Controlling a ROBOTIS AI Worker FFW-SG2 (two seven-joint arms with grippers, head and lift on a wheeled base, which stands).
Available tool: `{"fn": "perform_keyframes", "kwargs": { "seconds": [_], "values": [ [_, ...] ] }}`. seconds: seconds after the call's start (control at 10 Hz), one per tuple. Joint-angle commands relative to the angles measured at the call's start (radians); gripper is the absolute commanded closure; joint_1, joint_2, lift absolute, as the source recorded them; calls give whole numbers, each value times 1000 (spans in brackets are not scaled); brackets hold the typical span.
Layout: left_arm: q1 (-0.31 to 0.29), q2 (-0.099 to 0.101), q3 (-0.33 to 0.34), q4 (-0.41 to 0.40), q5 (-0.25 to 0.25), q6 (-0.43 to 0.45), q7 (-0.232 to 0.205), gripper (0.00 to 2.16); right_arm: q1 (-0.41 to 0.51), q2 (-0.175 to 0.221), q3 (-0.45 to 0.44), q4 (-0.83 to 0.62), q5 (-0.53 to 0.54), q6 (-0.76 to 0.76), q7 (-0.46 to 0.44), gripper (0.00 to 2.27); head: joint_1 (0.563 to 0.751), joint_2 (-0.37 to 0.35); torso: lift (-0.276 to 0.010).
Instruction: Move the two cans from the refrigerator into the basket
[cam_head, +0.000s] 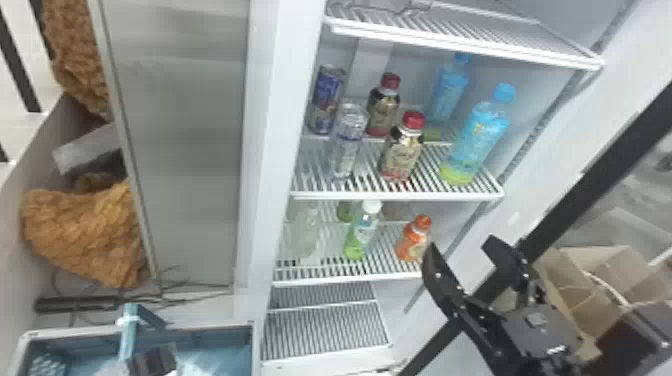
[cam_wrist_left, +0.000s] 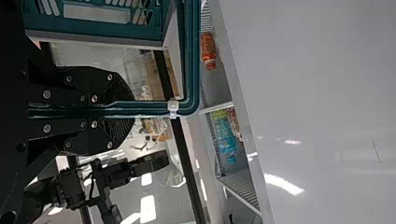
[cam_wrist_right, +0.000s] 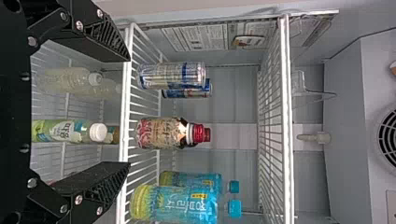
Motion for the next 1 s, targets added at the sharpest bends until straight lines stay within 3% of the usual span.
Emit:
{"fn": "perform_keyframes", "kwargs": {
  "seconds": [0.0, 0.9],
  "values": [
    [1, 0, 0, 0, 0, 0, 1, 1191, 0, 0, 0, 1, 0, 0, 0, 259, 695, -308, -31],
    [-2, 6, -8, 5, 2, 2, 3, 1191, -27, -9, 2, -4, 8, 42, 0, 259, 695, -308, -31]
  ]
}}
